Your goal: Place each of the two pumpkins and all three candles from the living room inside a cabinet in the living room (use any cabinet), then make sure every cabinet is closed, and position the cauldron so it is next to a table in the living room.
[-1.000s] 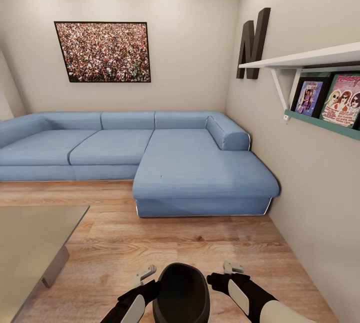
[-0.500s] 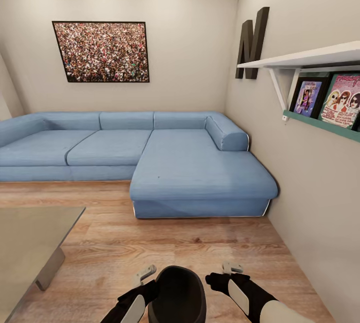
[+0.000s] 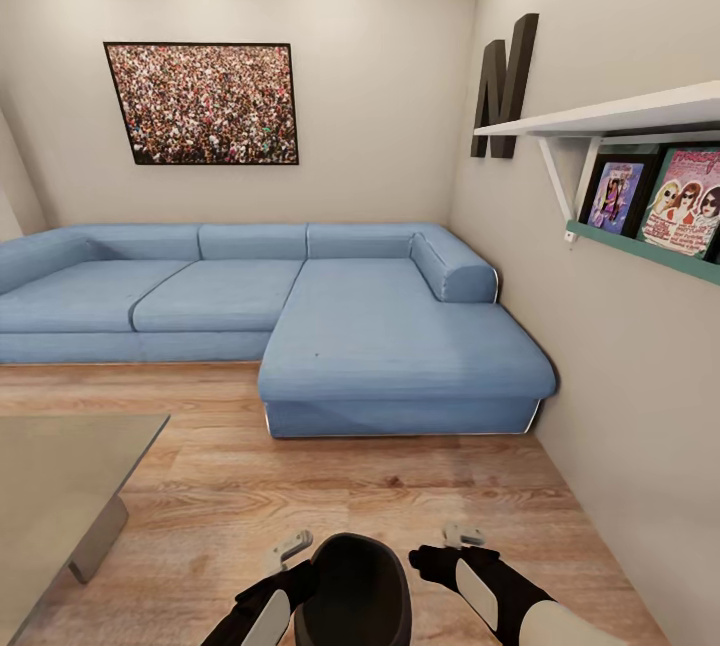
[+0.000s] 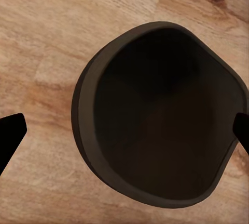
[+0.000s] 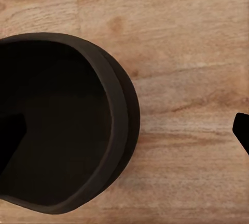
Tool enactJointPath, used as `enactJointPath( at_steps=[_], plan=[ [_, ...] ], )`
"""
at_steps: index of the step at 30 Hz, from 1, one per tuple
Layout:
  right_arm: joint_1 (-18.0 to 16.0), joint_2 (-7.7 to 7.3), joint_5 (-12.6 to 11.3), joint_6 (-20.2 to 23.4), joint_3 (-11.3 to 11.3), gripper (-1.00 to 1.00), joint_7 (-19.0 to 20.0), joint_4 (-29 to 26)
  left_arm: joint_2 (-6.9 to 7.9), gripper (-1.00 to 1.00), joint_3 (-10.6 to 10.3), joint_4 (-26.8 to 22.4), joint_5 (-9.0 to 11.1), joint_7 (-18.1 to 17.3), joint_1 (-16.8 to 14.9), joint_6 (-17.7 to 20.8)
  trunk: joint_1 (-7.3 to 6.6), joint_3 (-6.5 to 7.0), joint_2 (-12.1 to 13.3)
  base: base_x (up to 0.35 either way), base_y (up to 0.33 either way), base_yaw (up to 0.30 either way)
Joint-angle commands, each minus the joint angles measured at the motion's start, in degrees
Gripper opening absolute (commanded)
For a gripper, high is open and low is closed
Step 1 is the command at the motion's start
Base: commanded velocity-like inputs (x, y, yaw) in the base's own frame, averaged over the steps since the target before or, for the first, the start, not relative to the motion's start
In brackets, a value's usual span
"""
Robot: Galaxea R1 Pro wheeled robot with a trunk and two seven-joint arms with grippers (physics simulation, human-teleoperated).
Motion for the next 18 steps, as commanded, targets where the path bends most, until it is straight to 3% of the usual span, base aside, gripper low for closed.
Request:
enactJointPath(
  at_steps=[1,12,18],
  plan=[
    [0.0,-0.03,-0.3,0.2,0.4,1.00,0.1,-0.1,0.04,1.00,-0.2,-0.1,0.5,0.5,0.0,0.1,-0.01,-0.06,0.0,0.002,-0.001,0.000],
    [0.0,-0.02,-0.2,0.3,0.4,1.00,2.9,-0.1,0.06,1.00,-0.2,-0.4,0.4,0.5,0.0,0.1,-0.01,-0.06,0.0,0.000,0.000,0.000],
    [0.0,-0.07,-0.1,0.2,0.4,1.00,3.1,-0.4,0.06,1.00,-0.2,-0.4,0.5,0.5,0.0,0.2,1.31,-1.14,-2.4,0.000,0.000,0.000]
  ],
)
